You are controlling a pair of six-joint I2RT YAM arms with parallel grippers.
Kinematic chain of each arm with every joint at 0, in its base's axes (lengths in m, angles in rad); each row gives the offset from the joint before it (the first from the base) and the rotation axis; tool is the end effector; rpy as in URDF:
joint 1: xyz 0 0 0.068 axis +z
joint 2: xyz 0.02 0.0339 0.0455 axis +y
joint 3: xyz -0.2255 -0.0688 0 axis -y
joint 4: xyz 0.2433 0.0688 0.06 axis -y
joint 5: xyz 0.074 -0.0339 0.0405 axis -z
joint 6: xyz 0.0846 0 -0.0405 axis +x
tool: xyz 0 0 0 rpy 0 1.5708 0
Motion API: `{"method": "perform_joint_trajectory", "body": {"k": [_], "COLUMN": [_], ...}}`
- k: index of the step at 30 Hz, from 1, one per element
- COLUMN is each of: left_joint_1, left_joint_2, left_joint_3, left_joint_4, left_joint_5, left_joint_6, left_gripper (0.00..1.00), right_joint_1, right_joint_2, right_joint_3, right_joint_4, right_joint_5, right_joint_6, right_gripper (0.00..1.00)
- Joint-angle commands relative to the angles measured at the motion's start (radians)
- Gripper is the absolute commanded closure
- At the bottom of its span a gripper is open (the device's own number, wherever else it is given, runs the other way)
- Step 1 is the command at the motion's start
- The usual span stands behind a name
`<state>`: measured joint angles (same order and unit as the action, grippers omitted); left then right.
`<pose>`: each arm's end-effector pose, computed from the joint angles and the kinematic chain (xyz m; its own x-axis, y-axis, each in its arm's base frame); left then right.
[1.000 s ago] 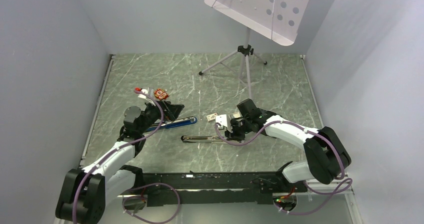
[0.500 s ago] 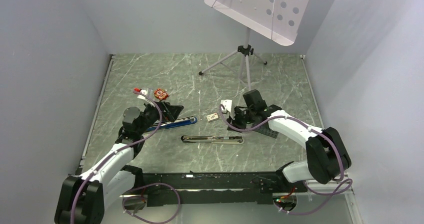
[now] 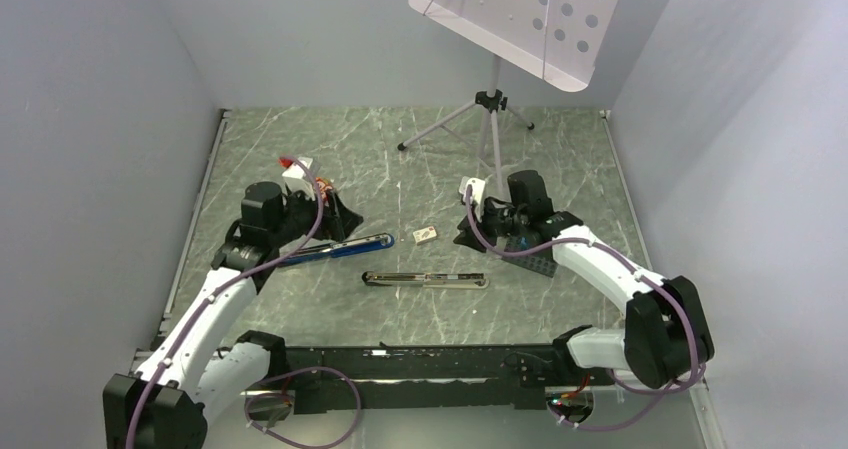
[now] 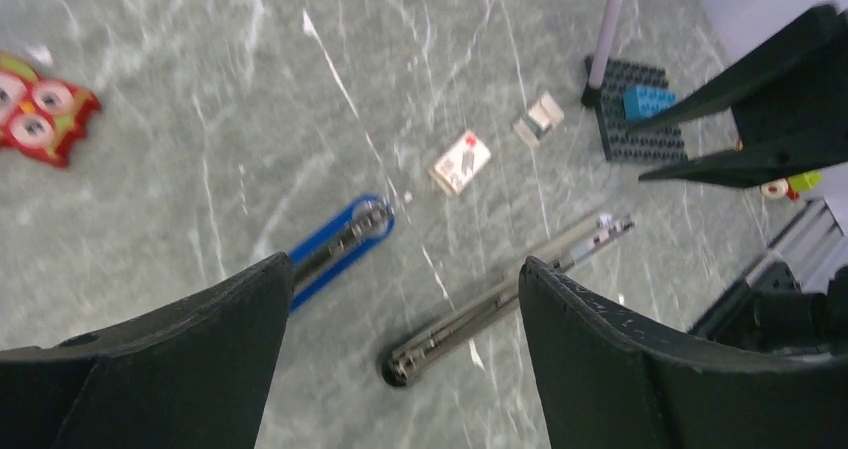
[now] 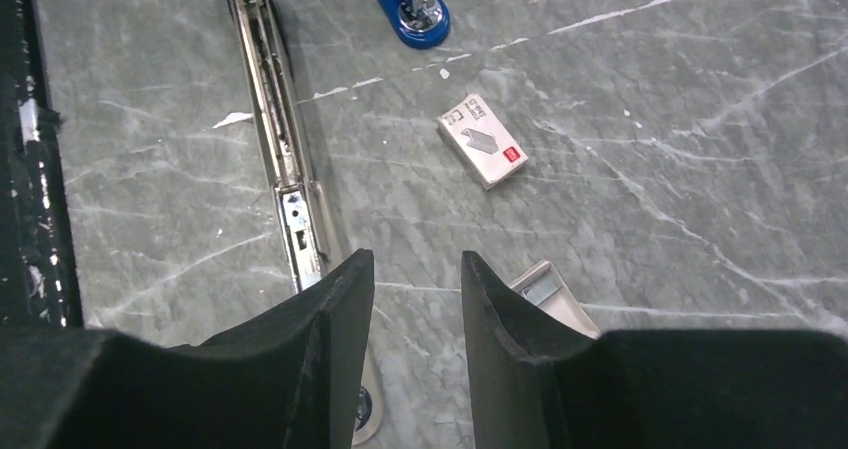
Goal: Load the staples into the stapler
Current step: Install the staple into the stapler, then adjust the stapler at the center of the board.
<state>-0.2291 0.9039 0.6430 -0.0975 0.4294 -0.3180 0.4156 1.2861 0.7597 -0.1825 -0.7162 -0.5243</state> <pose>0.2573 -0.0962 0.2330 -0.5078 -0.1735 -0.8438 0.4500 0.7819 -0.4315 0.2537 0.1727 0.1698 -0.1349 -0.4723 -0.8711 -0.9565 0.2916 -0.0100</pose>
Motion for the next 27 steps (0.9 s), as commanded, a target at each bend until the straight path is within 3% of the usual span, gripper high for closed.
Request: {"method": "perform_joint_trajectory", "body": {"k": [1, 7, 11, 17, 21, 27], "left_joint_1": [-0.046, -0.16, -0.265, -0.408, -0.439, -0.442], "left_joint_2": [-0.024, -0.029, 0.013, 0.086, 0.116, 0.198], "left_joint_3": [0.036, 0.051, 0.105, 0.185, 0.13, 0.067], "left_joint_4": [-0.297, -0.357, -0.368, -0.462, -0.481, -0.407], "left_joint_5": [0.007, -0.062, -0.101, -0.061, -0.014, -0.005], "left_joint_6": [0.024, 0.074, 0.279, 0.721, 0.974, 1.154], "left_gripper": [0.14, 0.14, 0.13, 0.11, 0.09, 0.1], "right_joint_1": [-0.008, -0.003, -0.003, -0.02, -0.057, -0.122], "right_joint_2": [-0.058, -0.076, -0.051, -0.088, -0.117, -0.186], "right_joint_3": [-0.039, -0.044, -0.003, 0.03, 0.03, -0.014], "right_joint_4": [0.044, -0.073, -0.157, -0.241, -0.283, -0.254], "right_joint_5": [-0.119, -0.228, -0.224, -0.204, -0.241, -0.244], "right_joint_6": [-0.018, -0.252, -0.313, -0.377, -0.379, -0.348], "right_gripper": [0.58, 0.35, 0.32, 0.26, 0.24, 0.24]}}
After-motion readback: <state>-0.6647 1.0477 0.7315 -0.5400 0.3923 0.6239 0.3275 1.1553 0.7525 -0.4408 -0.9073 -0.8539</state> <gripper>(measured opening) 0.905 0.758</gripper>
